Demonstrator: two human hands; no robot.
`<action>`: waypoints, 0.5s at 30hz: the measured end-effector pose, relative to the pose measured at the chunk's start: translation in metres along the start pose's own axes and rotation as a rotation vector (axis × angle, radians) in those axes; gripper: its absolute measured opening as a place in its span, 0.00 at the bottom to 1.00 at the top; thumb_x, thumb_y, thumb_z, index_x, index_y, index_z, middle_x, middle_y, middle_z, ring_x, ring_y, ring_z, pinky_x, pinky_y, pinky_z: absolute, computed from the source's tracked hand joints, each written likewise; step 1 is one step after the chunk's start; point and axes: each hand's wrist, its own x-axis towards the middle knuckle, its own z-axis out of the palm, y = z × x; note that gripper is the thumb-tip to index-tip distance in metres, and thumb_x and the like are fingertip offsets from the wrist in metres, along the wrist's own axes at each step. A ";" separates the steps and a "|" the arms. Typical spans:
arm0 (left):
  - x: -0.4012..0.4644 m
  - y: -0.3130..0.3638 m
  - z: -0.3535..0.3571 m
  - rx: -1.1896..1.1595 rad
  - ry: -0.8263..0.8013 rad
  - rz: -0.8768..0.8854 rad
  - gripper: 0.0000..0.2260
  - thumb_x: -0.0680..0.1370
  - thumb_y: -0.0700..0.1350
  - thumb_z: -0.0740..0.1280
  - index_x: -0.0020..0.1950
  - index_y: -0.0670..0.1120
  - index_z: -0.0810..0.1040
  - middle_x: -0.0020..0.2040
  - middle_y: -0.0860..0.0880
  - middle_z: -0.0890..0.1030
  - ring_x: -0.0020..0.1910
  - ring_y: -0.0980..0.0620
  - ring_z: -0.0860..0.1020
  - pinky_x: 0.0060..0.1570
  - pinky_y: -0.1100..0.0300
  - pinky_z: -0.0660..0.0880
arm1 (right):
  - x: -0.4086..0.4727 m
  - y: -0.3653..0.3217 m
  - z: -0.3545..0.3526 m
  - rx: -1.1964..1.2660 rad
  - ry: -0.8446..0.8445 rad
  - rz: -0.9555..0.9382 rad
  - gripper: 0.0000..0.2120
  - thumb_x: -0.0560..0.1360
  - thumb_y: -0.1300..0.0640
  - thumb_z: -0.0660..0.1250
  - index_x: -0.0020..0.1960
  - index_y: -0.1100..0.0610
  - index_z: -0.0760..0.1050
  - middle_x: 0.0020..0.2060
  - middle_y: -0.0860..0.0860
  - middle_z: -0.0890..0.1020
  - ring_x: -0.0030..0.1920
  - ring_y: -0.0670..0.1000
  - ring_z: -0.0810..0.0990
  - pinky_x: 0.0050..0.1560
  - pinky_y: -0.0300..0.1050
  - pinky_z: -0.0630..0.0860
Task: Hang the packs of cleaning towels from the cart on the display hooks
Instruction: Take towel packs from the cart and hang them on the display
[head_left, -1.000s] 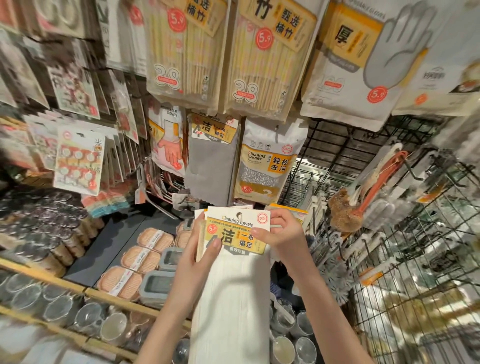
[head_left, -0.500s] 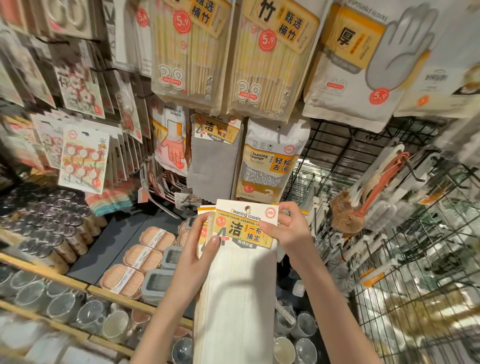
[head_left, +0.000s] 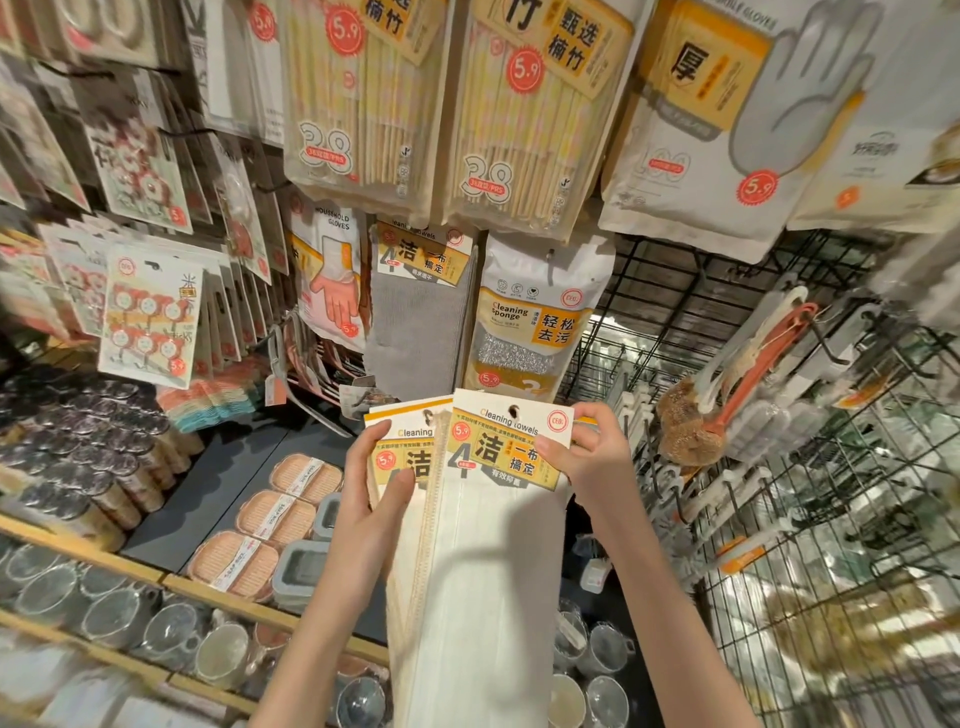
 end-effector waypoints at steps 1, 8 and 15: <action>0.002 -0.001 0.000 0.011 0.007 0.012 0.18 0.80 0.39 0.62 0.64 0.60 0.67 0.48 0.70 0.80 0.46 0.68 0.79 0.38 0.75 0.73 | 0.002 0.002 -0.002 -0.001 0.020 0.013 0.15 0.70 0.72 0.70 0.47 0.57 0.69 0.45 0.58 0.83 0.41 0.53 0.85 0.36 0.44 0.81; 0.008 -0.003 -0.003 0.071 0.062 0.055 0.18 0.80 0.38 0.62 0.66 0.56 0.66 0.49 0.77 0.75 0.50 0.75 0.74 0.42 0.80 0.69 | 0.009 0.035 -0.027 -0.057 0.210 0.054 0.15 0.70 0.71 0.71 0.46 0.54 0.71 0.43 0.56 0.82 0.38 0.46 0.83 0.30 0.35 0.76; 0.013 -0.003 -0.002 0.142 0.058 0.109 0.19 0.80 0.37 0.61 0.65 0.57 0.66 0.57 0.69 0.73 0.52 0.77 0.72 0.46 0.81 0.67 | 0.020 0.069 -0.057 -0.028 0.330 0.128 0.16 0.69 0.70 0.72 0.46 0.51 0.73 0.44 0.54 0.84 0.41 0.48 0.84 0.33 0.39 0.79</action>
